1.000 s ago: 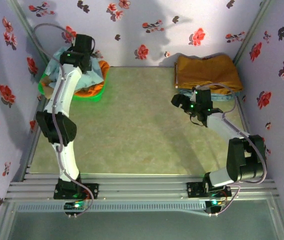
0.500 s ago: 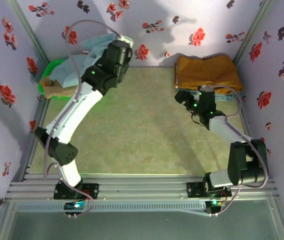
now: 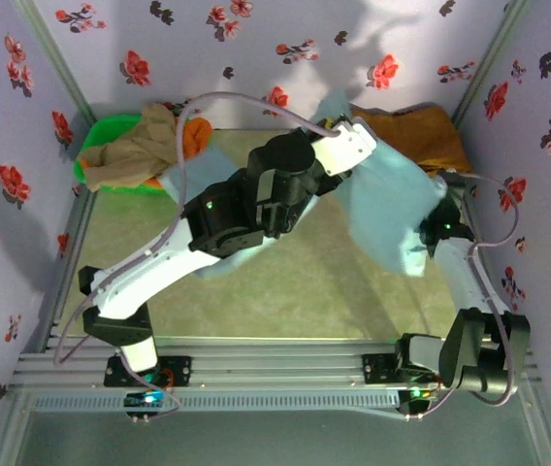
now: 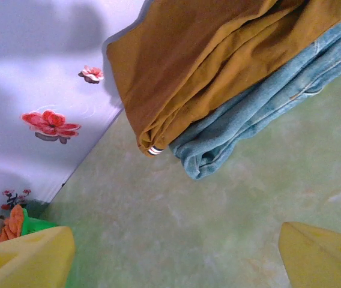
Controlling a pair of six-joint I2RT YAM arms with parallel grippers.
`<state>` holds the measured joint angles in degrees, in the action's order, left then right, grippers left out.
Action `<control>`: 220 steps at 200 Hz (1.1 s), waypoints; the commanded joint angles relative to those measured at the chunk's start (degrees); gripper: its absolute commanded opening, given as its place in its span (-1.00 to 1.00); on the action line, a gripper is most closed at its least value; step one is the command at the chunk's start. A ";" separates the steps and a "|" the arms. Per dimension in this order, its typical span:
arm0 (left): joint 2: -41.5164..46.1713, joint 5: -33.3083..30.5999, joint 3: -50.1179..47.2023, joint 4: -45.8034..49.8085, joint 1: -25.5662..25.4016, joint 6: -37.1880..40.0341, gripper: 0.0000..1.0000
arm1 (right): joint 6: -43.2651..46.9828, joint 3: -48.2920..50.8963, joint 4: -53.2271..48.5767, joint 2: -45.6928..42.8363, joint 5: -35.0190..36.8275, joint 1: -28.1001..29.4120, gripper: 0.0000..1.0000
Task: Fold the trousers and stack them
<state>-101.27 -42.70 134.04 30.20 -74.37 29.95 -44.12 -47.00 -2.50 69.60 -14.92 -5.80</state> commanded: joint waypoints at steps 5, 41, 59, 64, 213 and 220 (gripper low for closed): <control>1.89 0.68 0.51 -3.91 1.63 -4.83 -1.00 | -0.88 1.60 -3.03 -1.30 1.19 -0.78 0.78; 15.91 4.89 -32.23 -10.32 12.69 -25.59 -1.00 | -0.46 3.28 -3.60 -2.02 0.15 -0.88 0.78; 23.75 8.20 -48.05 -12.65 20.16 -36.88 -1.00 | 0.64 2.73 -5.19 -1.97 -0.37 -0.88 0.78; 25.95 8.50 -52.09 -13.30 22.30 -39.53 -1.00 | 0.82 2.74 -5.31 -1.93 -0.80 -0.81 0.78; 30.79 16.75 -80.59 9.45 26.25 -75.74 1.00 | 6.28 9.53 -13.31 -7.96 2.48 13.39 0.80; 26.27 15.59 -78.23 9.51 24.85 -74.78 1.00 | 6.07 9.73 -12.75 -7.21 2.14 13.75 0.80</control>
<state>-64.12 -23.51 50.11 37.17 -44.56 -44.49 -38.96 -38.72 -15.00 61.32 -13.96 6.63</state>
